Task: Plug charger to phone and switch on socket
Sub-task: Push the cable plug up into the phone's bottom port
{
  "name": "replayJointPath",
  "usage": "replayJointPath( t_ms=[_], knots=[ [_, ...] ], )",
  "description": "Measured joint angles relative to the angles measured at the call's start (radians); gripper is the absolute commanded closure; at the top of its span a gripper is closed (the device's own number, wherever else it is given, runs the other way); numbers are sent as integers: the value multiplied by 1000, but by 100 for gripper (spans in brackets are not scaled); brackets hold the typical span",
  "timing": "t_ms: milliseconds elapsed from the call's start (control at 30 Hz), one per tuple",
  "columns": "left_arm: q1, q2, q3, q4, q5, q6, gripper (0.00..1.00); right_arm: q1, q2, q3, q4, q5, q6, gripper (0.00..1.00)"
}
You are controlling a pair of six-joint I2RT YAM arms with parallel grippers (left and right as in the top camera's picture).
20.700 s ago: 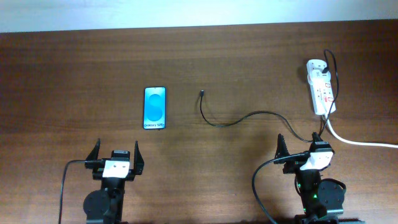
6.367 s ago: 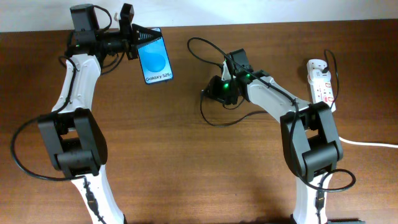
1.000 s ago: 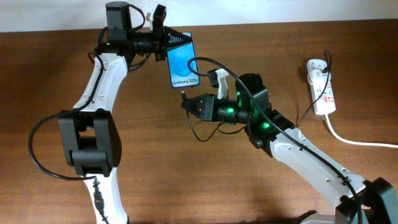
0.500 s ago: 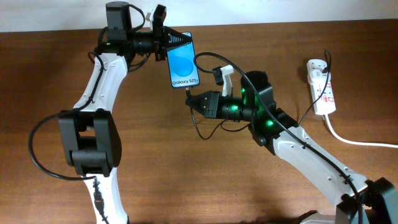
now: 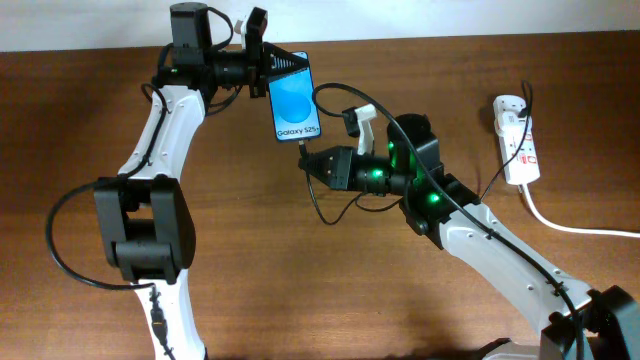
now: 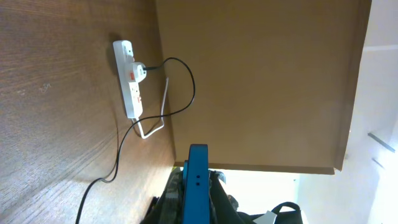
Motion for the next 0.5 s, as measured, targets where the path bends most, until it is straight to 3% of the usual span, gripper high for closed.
replayJointPath(
  t_ms=[500],
  knots=[
    [-13, 0, 0, 0, 0, 0, 100, 0, 0, 0, 15, -4, 3, 96]
  ],
)
